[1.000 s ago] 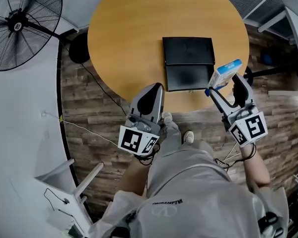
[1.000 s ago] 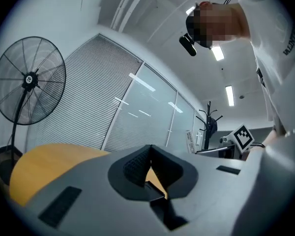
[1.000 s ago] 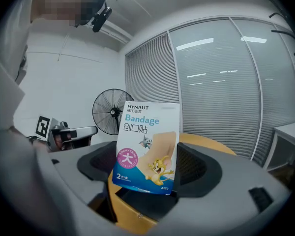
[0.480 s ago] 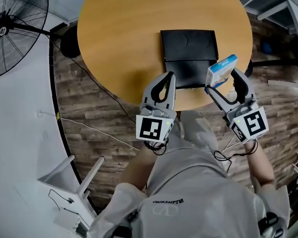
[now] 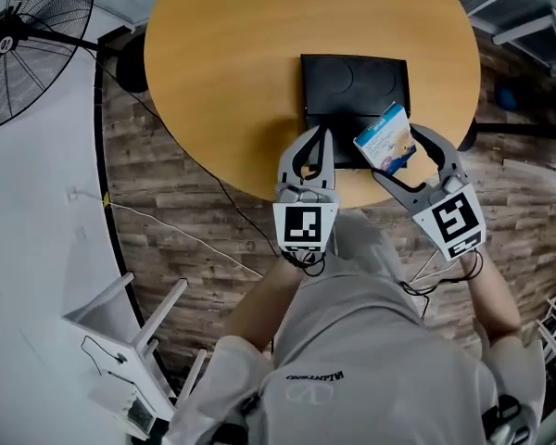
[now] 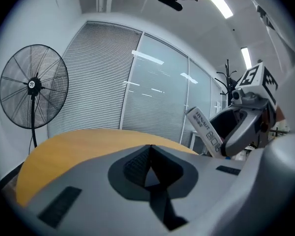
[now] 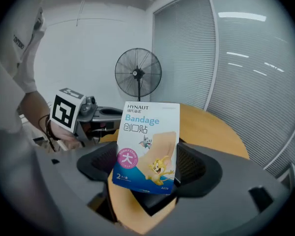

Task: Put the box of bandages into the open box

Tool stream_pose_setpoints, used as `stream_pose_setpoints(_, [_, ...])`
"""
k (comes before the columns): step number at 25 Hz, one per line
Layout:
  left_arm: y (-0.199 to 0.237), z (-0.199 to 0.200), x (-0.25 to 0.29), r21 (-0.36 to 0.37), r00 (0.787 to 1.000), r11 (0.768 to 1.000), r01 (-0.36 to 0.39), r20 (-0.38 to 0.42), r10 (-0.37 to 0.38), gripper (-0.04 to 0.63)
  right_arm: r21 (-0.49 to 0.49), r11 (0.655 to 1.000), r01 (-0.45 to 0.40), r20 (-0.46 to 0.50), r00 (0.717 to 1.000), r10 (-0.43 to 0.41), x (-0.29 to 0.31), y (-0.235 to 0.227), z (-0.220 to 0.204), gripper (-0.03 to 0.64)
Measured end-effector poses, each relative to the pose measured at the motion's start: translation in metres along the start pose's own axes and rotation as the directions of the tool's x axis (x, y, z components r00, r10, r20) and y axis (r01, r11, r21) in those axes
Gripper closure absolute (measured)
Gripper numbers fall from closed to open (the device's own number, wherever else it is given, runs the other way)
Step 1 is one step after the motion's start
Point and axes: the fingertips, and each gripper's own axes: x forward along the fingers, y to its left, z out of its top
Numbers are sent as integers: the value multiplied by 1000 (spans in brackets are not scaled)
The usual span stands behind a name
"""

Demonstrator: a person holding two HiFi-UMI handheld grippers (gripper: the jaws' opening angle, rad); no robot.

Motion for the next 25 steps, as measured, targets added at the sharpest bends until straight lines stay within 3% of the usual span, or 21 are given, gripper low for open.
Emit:
stream_pose_setpoints(7, [2,-10,9,-29,999,999,-38,-28,37,588,-120,986,-115,-205,975,88,26,1,-33,216])
stream_pose_setpoints(13, [13,-17,6,-46,998,997,-61,-38,59,588,-215,954,-208,-316,939,133,50,12,-48,216])
stream_pose_setpoints(25, [33,-29,6,-89,996,992,-90,-30,88,588,-429,830,-355,-492,863,115,87,22,-79,216])
